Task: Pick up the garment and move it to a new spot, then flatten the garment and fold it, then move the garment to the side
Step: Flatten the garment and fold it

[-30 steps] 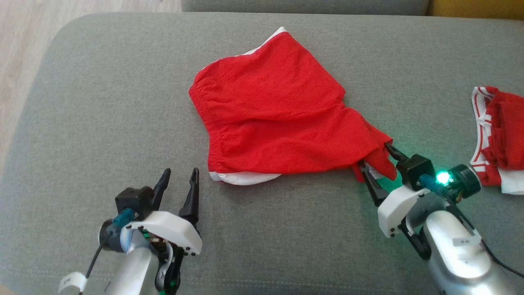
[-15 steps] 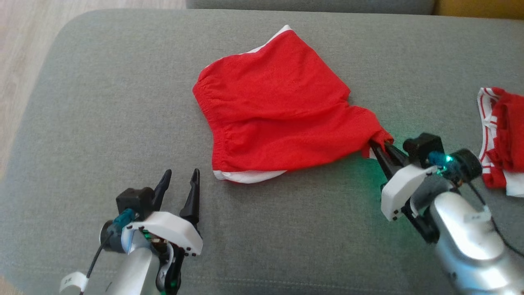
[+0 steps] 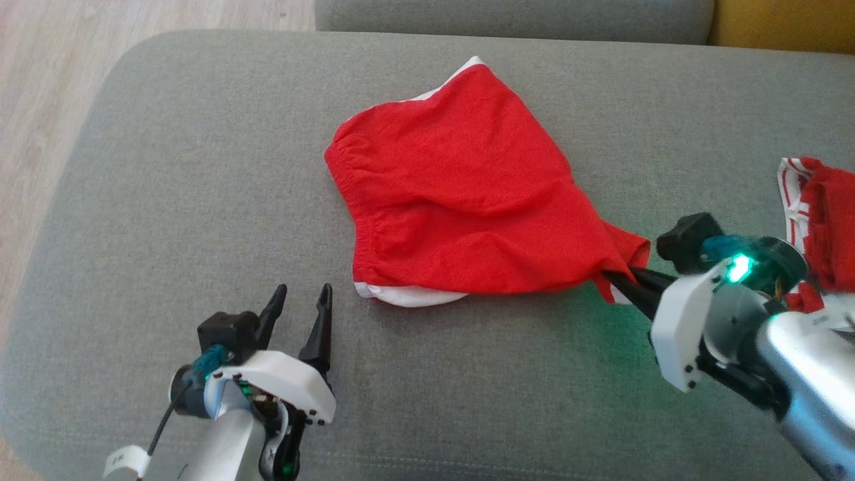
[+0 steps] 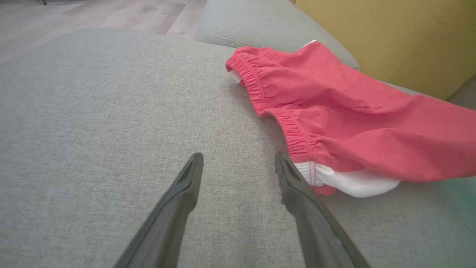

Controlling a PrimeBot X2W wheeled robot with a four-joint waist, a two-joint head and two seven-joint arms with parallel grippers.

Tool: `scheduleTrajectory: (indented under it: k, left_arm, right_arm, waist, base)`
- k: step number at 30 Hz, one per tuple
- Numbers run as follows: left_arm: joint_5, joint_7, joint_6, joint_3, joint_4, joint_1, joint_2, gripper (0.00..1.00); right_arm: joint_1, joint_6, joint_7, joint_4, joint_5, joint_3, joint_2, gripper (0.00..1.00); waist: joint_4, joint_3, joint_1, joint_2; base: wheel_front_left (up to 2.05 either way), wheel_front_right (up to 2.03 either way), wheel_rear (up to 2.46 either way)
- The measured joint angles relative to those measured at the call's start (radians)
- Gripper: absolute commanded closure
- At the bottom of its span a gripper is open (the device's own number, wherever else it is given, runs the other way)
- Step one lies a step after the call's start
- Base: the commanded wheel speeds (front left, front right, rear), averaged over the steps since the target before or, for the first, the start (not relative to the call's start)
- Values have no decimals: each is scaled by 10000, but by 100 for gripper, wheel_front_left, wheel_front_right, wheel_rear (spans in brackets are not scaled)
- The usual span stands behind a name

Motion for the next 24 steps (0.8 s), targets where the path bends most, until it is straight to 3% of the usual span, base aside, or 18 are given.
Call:
scheduleTrajectory:
  k: [4,9,22,23,24]
  left_arm:
    - [-79,0,0,-100,0,14,-13,0]
    - [-86,0,-6,-322,-12,-3,-12,0]
    - [-360,0,-88,-1047,-84,-894,-59,0]
    - [-374,0,-86,-1064,-86,-923,-67,0]
    - [-439,0,-79,-1081,-86,-968,-69,0]
  right_arm:
    - [192,0,1009,-1085,1599,-42,-614,100]
    - [-28,0,1981,-1158,2504,-249,-1085,100]
    - [-2611,0,3191,2255,3538,219,-1110,100]
    - [-2772,0,3189,2456,3538,263,-1101,87]
    - [-2915,0,3131,2640,3522,291,-1083,87]
  waist:
    - [34,9,0,0]
    - [224,213,0,0]
    - [1280,1243,0,0]
    - [1343,1318,0,0]
    - [1400,1389,1,0]
  base:
    - [0,0,0]
    - [0,0,0]
    - [0,0,0]
    - [0,0,0]
    - [0,0,0]
